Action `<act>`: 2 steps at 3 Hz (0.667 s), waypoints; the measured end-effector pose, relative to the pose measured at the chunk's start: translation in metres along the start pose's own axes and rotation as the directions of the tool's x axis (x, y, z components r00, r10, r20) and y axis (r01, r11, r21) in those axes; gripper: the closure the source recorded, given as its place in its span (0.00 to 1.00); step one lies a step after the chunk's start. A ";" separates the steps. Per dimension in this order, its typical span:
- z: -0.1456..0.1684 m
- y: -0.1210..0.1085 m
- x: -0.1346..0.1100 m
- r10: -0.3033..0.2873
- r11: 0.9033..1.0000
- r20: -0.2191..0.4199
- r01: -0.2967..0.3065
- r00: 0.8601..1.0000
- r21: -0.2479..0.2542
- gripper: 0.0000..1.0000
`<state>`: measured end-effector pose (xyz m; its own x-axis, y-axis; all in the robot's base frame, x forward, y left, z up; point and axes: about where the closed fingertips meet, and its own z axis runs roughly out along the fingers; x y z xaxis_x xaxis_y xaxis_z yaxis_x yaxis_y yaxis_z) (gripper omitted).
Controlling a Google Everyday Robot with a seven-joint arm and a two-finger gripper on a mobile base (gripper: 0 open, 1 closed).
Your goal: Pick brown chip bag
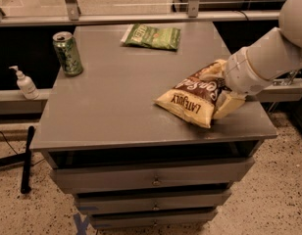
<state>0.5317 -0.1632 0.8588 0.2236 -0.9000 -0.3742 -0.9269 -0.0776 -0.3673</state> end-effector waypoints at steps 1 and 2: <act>0.000 -0.002 -0.010 0.013 1.000 0.013 -0.013 1.000 -0.003 0.65; -0.002 -0.006 -0.032 0.017 1.000 0.052 -0.017 0.999 0.004 0.87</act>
Offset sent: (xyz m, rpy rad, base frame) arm -0.0042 0.0530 0.0307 0.1148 0.0042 0.0115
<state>0.5295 -0.1350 0.8741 0.2235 -0.8776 -0.4241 -0.9292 -0.0604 -0.3647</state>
